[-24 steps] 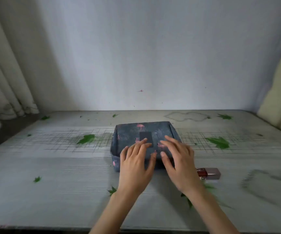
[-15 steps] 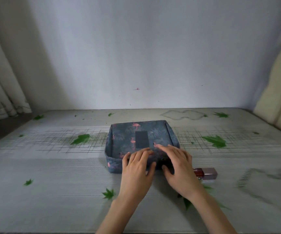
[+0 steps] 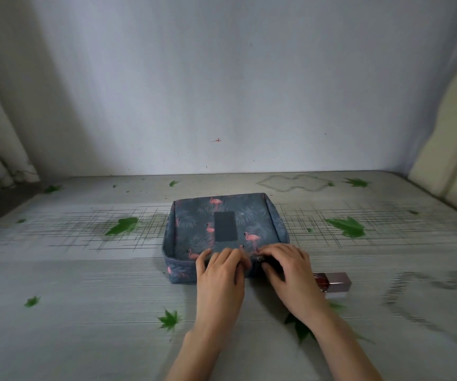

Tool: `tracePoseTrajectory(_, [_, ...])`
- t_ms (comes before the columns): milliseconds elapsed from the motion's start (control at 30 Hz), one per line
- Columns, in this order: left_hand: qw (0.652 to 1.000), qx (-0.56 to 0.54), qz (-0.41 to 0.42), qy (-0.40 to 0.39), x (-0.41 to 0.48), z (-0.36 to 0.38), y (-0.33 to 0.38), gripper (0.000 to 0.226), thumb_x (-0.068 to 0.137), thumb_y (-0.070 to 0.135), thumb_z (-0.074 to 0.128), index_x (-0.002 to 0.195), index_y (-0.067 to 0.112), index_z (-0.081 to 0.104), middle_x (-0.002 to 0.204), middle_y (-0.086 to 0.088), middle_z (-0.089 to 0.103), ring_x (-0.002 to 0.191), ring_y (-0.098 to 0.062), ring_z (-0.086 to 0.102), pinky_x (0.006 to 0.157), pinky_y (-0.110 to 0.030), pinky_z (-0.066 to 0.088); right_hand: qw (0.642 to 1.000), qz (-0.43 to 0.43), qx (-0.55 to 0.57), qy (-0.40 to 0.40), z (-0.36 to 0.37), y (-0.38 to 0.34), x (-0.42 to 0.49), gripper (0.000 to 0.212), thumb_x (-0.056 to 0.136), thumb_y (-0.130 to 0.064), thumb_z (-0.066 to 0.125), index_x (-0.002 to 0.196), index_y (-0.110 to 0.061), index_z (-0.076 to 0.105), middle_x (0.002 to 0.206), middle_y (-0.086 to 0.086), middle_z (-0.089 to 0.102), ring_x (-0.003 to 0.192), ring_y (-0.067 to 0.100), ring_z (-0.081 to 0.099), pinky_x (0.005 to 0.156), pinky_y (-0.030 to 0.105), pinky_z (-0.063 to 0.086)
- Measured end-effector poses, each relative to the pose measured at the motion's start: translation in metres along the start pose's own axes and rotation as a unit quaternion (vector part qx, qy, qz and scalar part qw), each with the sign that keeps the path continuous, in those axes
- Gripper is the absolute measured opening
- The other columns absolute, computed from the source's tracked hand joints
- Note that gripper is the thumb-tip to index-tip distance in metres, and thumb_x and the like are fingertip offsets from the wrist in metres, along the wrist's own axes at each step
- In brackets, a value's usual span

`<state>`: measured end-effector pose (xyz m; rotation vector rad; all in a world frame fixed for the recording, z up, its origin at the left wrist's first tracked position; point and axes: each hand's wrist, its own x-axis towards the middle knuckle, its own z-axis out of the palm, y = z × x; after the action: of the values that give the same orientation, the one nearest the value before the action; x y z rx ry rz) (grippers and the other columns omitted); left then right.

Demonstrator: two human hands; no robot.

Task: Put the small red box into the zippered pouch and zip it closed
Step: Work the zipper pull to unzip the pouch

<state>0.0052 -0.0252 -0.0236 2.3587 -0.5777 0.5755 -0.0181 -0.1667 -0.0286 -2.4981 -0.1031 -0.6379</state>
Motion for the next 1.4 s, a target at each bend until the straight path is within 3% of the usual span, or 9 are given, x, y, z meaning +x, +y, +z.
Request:
tracePoseTrajectory(100, [1.0, -0.002, 0.024, 0.018, -0.002, 0.003, -0.002, 0.011, 0.075, 0.013, 0.058, 0.074, 0.024, 0.06, 0.084, 0.011, 0.068, 0.081, -0.008, 0.06, 0.098, -0.028, 0.021, 1.0, -0.001, -0.004, 0.006, 0.002, 0.0, -0.001, 0.014, 0.084, -0.019, 0.06, 0.098, -0.022, 0.06, 0.103, -0.008, 0.062, 0.102, 0.009, 0.052, 0.087, 0.023, 0.026])
tracePoseTrajectory(200, [0.999, -0.01, 0.031, 0.017, -0.002, 0.006, -0.005, 0.006, 0.073, 0.017, 0.067, 0.077, 0.021, 0.064, 0.091, 0.005, 0.069, 0.088, -0.014, 0.065, 0.103, -0.032, 0.019, 1.0, 0.0, -0.005, 0.01, 0.004, 0.001, 0.0, 0.011, 0.084, -0.02, 0.06, 0.095, -0.023, 0.059, 0.101, -0.009, 0.062, 0.1, 0.009, 0.052, 0.085, 0.023, 0.024])
tracePoseTrajectory(433, [0.999, -0.006, 0.035, 0.007, 0.0, 0.008, -0.006, 0.016, 0.066, 0.023, 0.078, 0.076, 0.016, 0.067, 0.087, 0.0, 0.069, 0.086, -0.019, 0.066, 0.106, -0.032, 0.018, 1.0, 0.0, -0.014, 0.008, 0.004, -0.001, -0.001, 0.009, 0.084, -0.021, 0.06, 0.093, -0.022, 0.059, 0.099, -0.009, 0.062, 0.098, 0.009, 0.052, 0.084, 0.019, 0.021])
tracePoseTrajectory(700, [1.0, -0.005, 0.023, 0.013, 0.0, 0.01, -0.005, 0.015, 0.07, 0.025, 0.074, 0.072, 0.017, 0.062, 0.085, 0.003, 0.067, 0.086, -0.017, 0.063, 0.107, -0.027, 0.013, 0.999, -0.007, -0.037, 0.024, 0.002, -0.01, -0.004, 0.016, 0.08, -0.014, 0.064, 0.095, -0.021, 0.063, 0.097, -0.006, 0.066, 0.095, 0.013, 0.057, 0.087, 0.02, 0.018])
tracePoseTrajectory(900, [0.999, -0.037, 0.01, 0.019, -0.001, 0.01, -0.003, 0.013, 0.072, 0.025, 0.067, 0.071, 0.018, 0.056, 0.088, 0.004, 0.065, 0.091, -0.013, 0.06, 0.108, -0.017, 0.003, 0.998, -0.008, -0.047, 0.037, 0.003, -0.012, -0.004, 0.018, 0.076, -0.01, 0.067, 0.091, -0.02, 0.063, 0.092, -0.006, 0.067, 0.092, 0.016, 0.06, 0.086, 0.019, 0.017])
tracePoseTrajectory(1400, [0.999, -0.006, -0.006, 0.041, -0.005, 0.0, -0.004, 0.013, 0.072, 0.024, 0.068, 0.07, 0.014, 0.059, 0.086, 0.0, 0.066, 0.09, -0.019, 0.059, 0.111, -0.029, 0.009, 0.997, -0.009, -0.065, 0.037, 0.004, -0.01, -0.005, 0.014, 0.079, -0.011, 0.065, 0.089, -0.02, 0.062, 0.091, -0.005, 0.067, 0.092, 0.018, 0.06, 0.086, 0.023, 0.017])
